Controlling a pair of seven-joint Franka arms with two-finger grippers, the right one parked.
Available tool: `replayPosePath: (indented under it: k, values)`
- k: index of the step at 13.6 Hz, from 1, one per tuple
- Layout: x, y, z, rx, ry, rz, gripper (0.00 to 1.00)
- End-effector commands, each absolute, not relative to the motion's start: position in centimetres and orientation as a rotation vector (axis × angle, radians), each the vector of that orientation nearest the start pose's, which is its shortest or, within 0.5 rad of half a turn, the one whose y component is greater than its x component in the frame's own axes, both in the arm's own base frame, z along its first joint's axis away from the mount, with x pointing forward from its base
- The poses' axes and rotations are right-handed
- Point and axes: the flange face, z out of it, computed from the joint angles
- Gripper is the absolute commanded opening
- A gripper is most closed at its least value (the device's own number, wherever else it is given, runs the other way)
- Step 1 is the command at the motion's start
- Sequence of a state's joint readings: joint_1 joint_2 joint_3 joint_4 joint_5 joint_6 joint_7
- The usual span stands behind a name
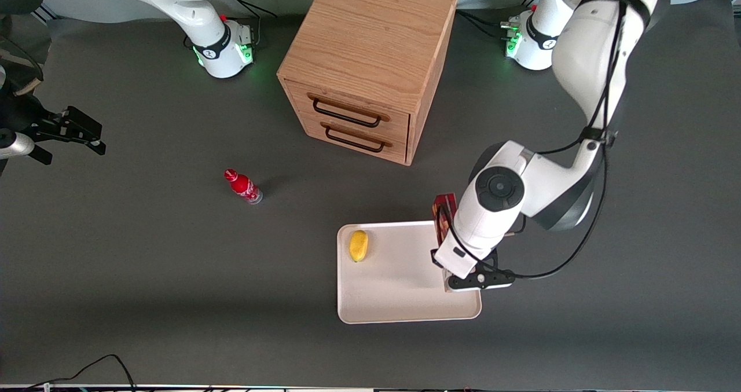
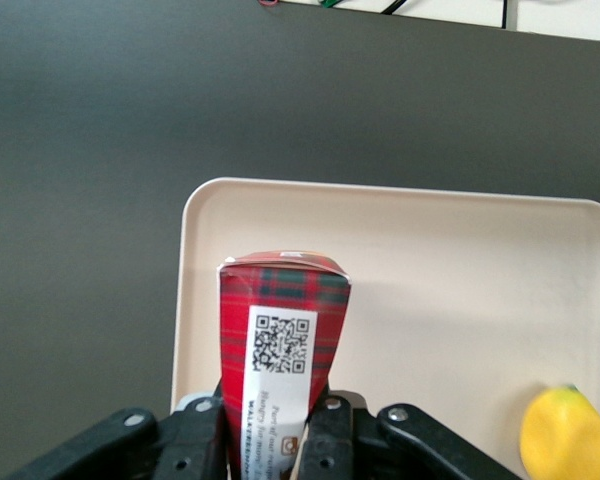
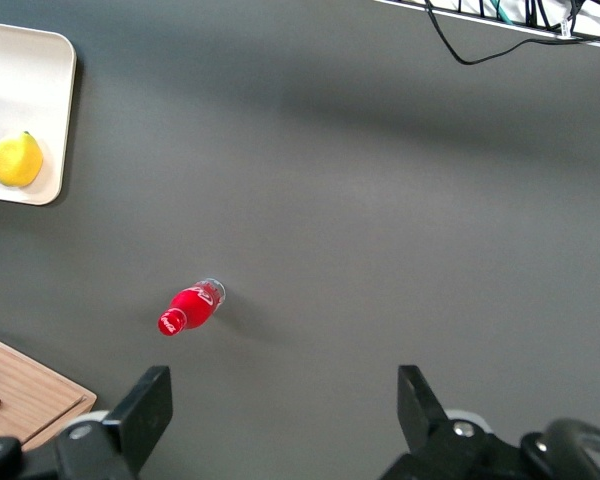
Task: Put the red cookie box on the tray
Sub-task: 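Carry the cookie box upright over the white tray beside the lemon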
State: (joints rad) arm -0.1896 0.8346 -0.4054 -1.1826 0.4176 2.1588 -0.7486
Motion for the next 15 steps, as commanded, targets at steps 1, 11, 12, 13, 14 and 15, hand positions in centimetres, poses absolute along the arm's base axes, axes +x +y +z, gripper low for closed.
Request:
replayPosePath:
  k: [1, 11, 12, 13, 14, 15]
  values:
    - [71.1, -34.4, 30.1, -3.155, -0.151, -0.431, 0.00]
    - [71.3, -33.9, 24.1, -3.082, -0.077, -0.415, 0.62]
    - [71.2, -34.0, 24.3, -3.077, -0.069, -0.420, 1.00]
    - [71.3, -33.9, 24.5, -3.074, -0.072, -0.425, 1.00]
    - [71.3, -33.8, 24.9, -3.072, -0.071, -0.429, 1.00]
    - [71.5, -33.4, 25.3, -3.069, -0.078, -0.437, 1.00]
